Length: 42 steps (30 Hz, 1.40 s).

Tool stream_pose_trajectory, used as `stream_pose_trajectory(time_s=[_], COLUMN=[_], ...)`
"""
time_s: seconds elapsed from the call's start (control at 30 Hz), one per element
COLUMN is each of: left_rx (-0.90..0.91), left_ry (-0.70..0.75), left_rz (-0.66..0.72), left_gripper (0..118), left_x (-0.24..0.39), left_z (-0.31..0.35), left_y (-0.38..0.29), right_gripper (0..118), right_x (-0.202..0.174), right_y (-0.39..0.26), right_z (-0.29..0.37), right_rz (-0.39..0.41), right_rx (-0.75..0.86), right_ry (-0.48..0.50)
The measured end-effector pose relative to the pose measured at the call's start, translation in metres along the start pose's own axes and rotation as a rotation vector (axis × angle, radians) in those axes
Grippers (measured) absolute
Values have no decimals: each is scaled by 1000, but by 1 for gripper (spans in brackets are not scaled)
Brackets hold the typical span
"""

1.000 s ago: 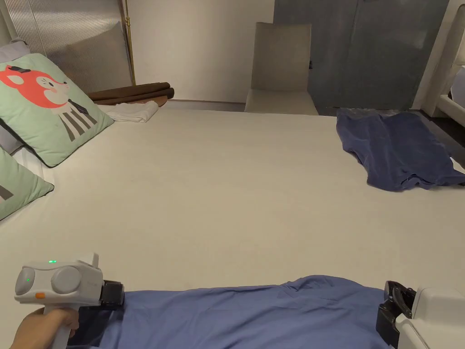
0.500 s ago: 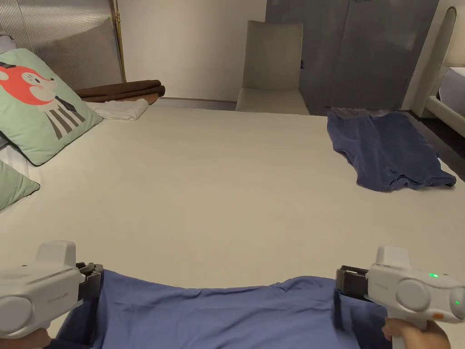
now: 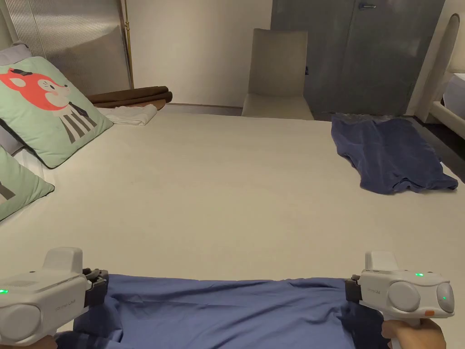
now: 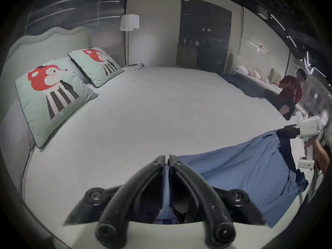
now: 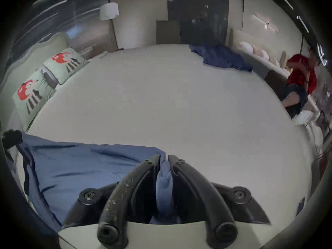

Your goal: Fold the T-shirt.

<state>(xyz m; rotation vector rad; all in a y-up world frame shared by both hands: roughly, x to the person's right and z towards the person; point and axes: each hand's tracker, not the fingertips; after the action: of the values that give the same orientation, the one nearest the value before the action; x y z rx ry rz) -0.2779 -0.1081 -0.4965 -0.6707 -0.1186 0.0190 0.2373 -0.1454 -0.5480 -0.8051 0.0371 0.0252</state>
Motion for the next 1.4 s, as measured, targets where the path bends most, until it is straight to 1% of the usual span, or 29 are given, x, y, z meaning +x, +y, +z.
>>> stream_pose_trajectory(time_s=[0.07, 0.13, 0.23, 0.4, 0.47, 0.5, 0.63, 0.7, 0.8, 0.9, 1.0, 1.07, 1.1, 1.13, 1.17, 1.2, 1.23, 1.27, 1.3, 1.33, 1.37, 1.4], left_rx=[7, 17, 39, 45, 38, 29, -22, -46, -85, -116, -143, -128, -128, -122, -107, -65, -25, 18, 68, 118, 188, 208], left_ry=[7, 12, 20, 7, 4, 5, 8, 15, 22, 33, 43, 50, 53, 49, 45, 30, 14, 0, -8, -11, -20, -23], left_rz=[15, 27, 44, 72, 72, 73, 86, 98, 116, 122, 119, 124, 126, 135, 139, 135, 129, 121, 112, 100, 82, 63], left_gripper=[0, 0, 0, 0, 0, 0, 0, 0, 0, 0, 0, 0, 3, 11, 26, 59, 84, 105, 116, 114, 115, 115], left_x=[-2, -5, -11, -14, -15, -16, -18, -20, -19, -17, -13, -11, -10, -9, -5, -2, 2, 1, 7, 13, 19, 27], left_z=[10, 20, 41, 75, 86, 90, 98, 100, 100, 99, 98, 102, 104, 107, 112, 118, 123, 124, 128, 133, 139, 142], left_y=[-4, -9, -18, -43, -57, -65, -100, -118, -140, -158, -167, -166, -161, -156, -149, -142, -135, -125, -116, -106, -94, -84], right_gripper=[7, 7, 7, 7, 7, 7, 7, 7, 7, 7, 7, 8, 12, 19, 33, 61, 82, 98, 109, 109, 109, 109], right_x=[-1, -3, -6, -9, -12, -14, -20, -22, -22, -22, -24, -26, -26, -27, -26, -27, -27, -29, -31, -34, -38, -41], right_y=[-4, -12, -30, -79, -104, -117, -164, -187, -212, -226, -231, -226, -220, -216, -210, -203, -194, -184, -174, -164, -153, -143], right_z=[30, 62, 111, 171, 185, 188, 190, 184, 169, 156, 153, 158, 161, 164, 171, 176, 181, 187, 193, 200, 206, 211], right_rz=[-3, 19, 22, -18, -51, -54, -92, -122, -146, -171, -184, -186, -185, -189, -201, -206, -213, -216, -214, -214, -210, -208], right_rx=[57, 117, 197, 265, 276, 273, 238, 188, 120, 59, 47, 58, 59, 63, 80, 113, 150, 183, 216, 260, 310, 342], right_ry=[13, 11, 14, 54, 72, 85, 80, 73, 45, 30, 34, 26, 27, 26, 22, 24, 32, 36, 39, 43, 48, 51])
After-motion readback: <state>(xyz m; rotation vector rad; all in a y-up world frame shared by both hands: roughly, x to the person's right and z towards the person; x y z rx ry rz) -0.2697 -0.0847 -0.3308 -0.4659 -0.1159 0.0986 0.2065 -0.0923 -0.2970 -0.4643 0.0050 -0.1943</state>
